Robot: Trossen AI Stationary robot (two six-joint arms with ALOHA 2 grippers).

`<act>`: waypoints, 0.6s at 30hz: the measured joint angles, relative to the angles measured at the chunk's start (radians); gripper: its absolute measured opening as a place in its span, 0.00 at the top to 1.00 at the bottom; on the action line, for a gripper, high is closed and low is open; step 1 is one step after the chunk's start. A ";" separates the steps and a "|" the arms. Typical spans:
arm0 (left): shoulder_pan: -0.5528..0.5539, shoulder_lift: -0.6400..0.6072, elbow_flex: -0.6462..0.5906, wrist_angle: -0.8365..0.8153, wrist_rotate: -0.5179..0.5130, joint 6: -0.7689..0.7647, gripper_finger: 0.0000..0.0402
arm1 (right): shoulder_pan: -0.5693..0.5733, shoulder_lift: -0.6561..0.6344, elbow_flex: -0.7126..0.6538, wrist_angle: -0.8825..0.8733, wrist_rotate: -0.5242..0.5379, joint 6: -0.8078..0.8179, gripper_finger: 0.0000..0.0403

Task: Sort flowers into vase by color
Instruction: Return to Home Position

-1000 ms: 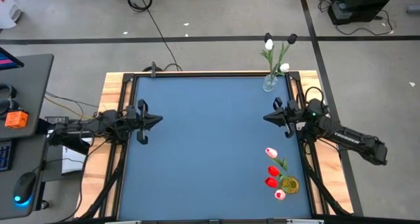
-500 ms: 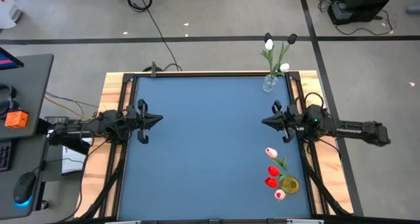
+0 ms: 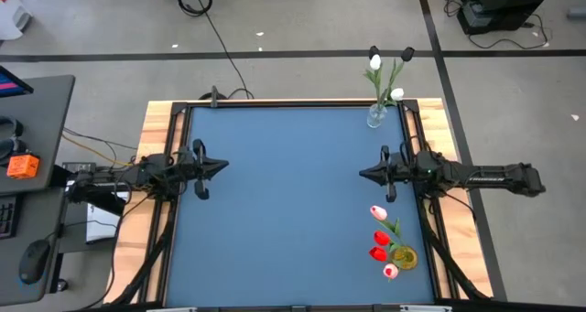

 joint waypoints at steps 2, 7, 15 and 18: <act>0.000 0.000 0.000 0.002 0.007 0.001 0.99 | 0.003 0.000 0.000 0.005 0.012 -0.003 1.00; 0.000 0.000 0.000 0.002 0.008 -0.037 0.98 | 0.004 0.000 0.000 0.014 0.050 -0.014 0.95; 0.000 0.001 0.000 0.002 0.007 -0.026 0.94 | 0.004 0.002 0.000 0.020 0.042 0.024 0.89; 0.000 0.001 0.000 0.002 0.007 -0.023 0.94 | 0.004 0.002 0.000 0.021 0.042 0.025 0.89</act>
